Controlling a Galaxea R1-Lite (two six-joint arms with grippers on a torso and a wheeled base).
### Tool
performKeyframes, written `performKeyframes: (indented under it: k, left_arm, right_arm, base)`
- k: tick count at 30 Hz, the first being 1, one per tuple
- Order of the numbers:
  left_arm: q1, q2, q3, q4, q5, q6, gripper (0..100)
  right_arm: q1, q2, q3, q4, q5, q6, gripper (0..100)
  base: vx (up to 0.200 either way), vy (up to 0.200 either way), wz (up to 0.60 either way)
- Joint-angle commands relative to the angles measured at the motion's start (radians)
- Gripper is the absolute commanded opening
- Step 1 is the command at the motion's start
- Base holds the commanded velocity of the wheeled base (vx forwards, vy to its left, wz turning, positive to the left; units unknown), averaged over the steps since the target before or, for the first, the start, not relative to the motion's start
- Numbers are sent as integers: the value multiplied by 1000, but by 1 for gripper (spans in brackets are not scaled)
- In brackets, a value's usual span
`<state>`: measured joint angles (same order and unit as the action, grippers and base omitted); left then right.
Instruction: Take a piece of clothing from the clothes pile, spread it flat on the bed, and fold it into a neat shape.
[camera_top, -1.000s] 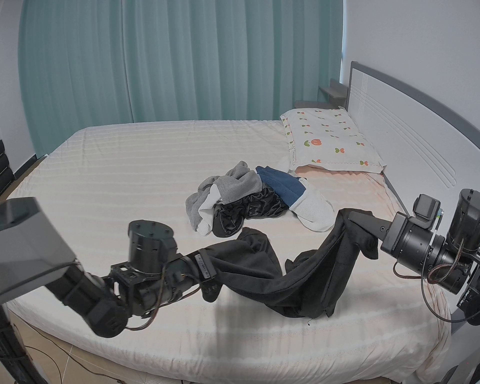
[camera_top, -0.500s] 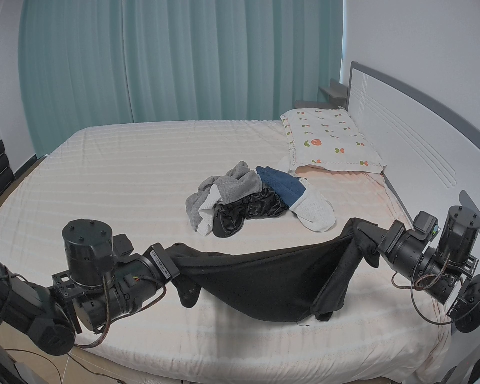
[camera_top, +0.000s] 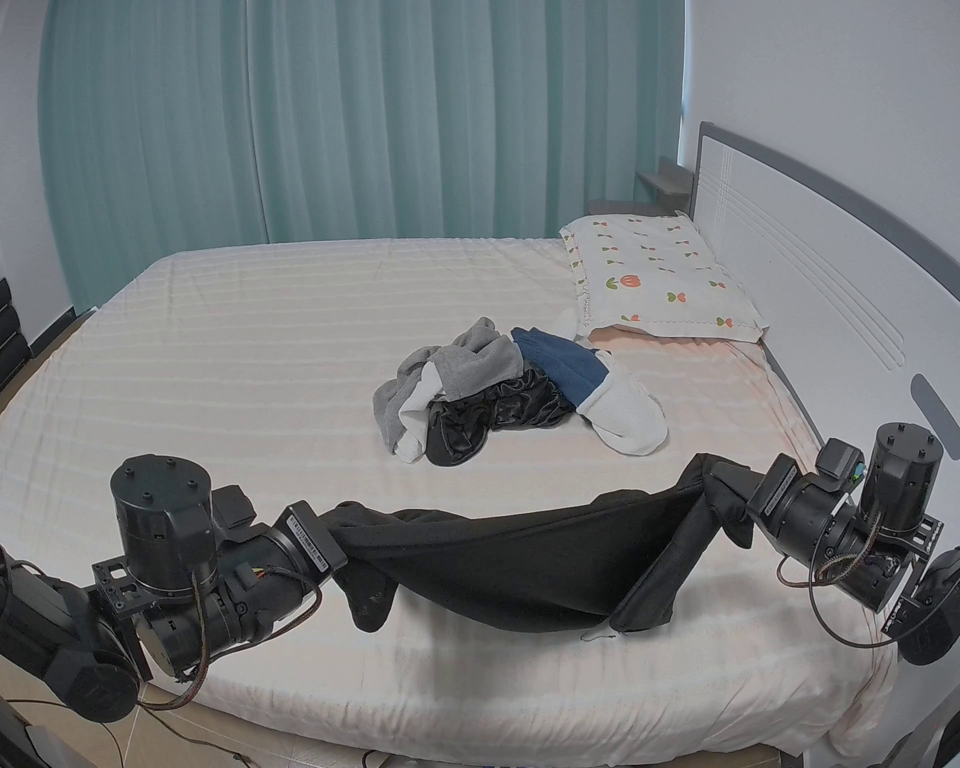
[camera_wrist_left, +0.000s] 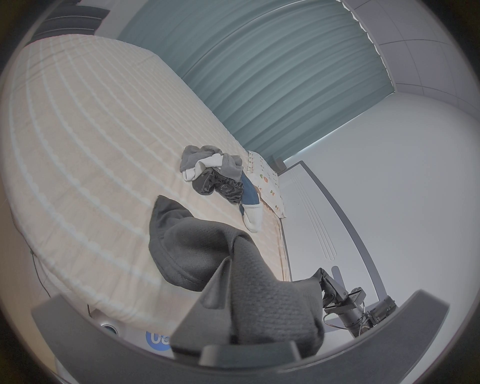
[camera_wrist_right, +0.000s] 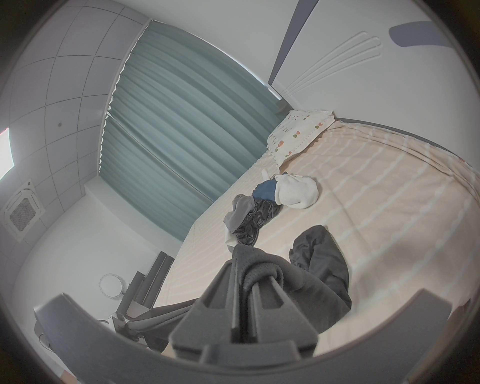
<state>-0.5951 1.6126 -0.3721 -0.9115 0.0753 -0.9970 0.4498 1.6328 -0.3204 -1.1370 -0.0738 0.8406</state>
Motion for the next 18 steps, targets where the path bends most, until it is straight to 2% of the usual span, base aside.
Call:
performKeyframes:
  k: [1,10,16,18]
  left_arm:
    - [0,0,-2,-1,1,-2,0]
    - [1,6,-13,-1,1,-6,0]
    - [3,-2,-19,-1,-3,-48,0]
    - [5,-2,-18,-1,-5,-48,0]
  right_arm:
    - [4,9,1,0,0,0,0]
    - [4,10,3,-1,0,2,0]
    - [6,10,4,0,0,2,0]
    - [6,10,4,0,0,2,0]
  base:
    - [-200,0,0]
    - [0,0,0]
    - [0,0,0]
    - [0,200,0]
